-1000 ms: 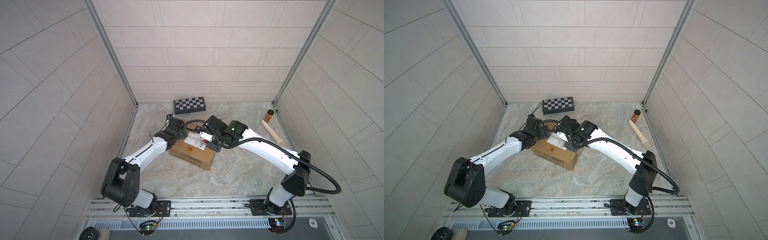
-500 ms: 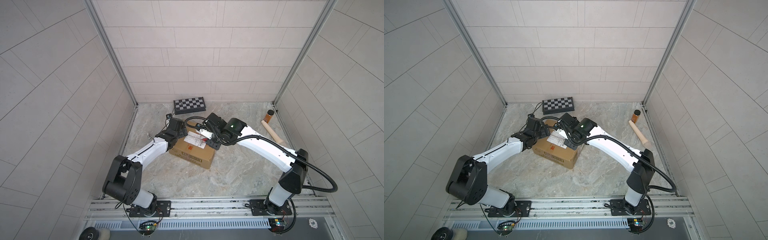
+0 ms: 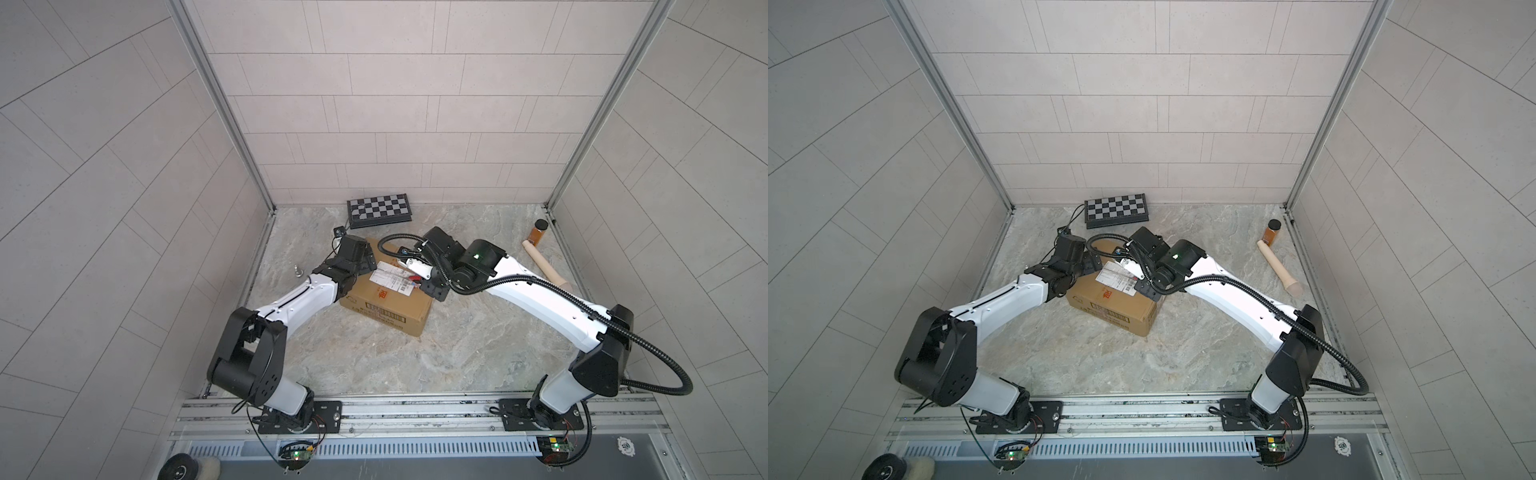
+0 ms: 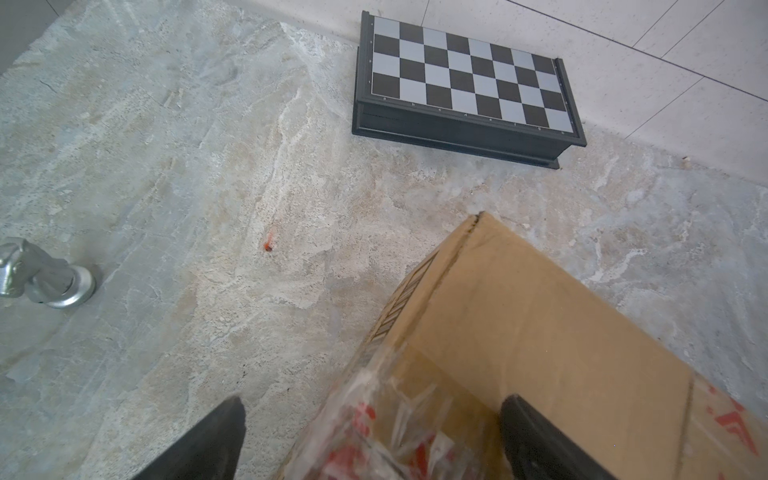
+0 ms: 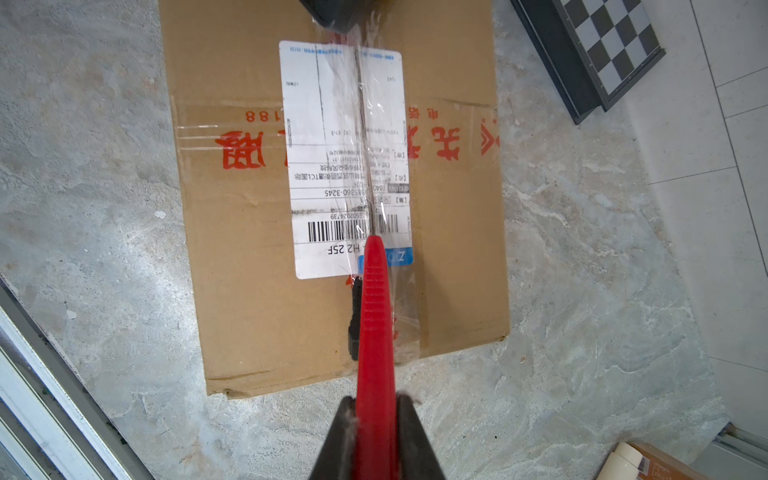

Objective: Unpack the express box

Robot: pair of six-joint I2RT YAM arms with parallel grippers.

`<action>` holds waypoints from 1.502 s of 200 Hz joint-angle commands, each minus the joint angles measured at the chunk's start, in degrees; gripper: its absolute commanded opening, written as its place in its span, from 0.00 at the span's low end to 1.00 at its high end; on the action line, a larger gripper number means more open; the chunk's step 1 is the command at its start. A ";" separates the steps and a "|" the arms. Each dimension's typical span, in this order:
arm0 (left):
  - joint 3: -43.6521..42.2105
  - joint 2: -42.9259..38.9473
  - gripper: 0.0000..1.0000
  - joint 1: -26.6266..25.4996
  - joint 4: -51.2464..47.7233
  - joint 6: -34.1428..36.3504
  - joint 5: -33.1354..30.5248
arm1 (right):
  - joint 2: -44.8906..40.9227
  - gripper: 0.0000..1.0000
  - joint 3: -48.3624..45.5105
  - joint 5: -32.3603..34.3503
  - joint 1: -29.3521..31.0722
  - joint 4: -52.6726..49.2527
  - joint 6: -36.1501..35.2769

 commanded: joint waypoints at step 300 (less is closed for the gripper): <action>-0.45 -6.20 0.98 -2.88 -21.10 -3.66 2.01 | 3.99 0.00 5.06 3.43 -1.14 2.62 14.32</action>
